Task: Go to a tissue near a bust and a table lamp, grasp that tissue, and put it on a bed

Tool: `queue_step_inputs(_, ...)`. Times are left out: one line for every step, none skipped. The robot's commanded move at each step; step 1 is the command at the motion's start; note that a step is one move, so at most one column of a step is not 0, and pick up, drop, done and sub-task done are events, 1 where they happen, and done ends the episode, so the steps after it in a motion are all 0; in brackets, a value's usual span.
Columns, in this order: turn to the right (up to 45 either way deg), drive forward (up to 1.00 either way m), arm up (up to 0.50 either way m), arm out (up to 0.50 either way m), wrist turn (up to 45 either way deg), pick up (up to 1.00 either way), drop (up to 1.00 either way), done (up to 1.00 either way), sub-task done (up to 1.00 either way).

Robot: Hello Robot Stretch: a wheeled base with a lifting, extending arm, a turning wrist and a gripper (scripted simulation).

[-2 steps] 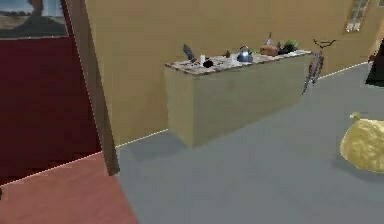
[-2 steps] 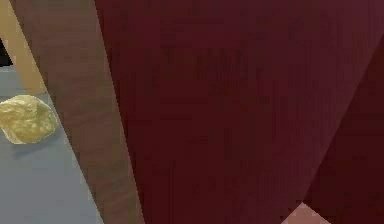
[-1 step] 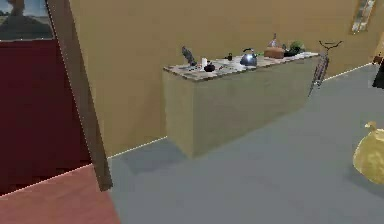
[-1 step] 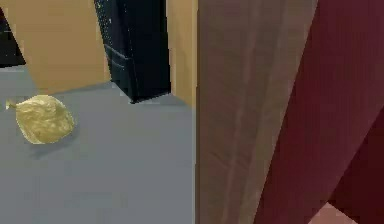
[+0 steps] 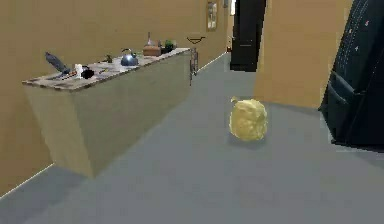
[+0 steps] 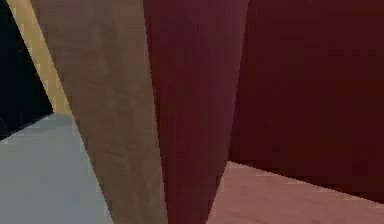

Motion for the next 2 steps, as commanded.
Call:
queue_step_inputs(0.0, 1.00, 0.00, 0.00, 0.0, 0.00, 0.00, 0.00, 0.00)
queue_step_inputs(3.0, 0.00, 0.00, 0.00, 0.0, 0.00, 0.00, 0.00, 0.00)
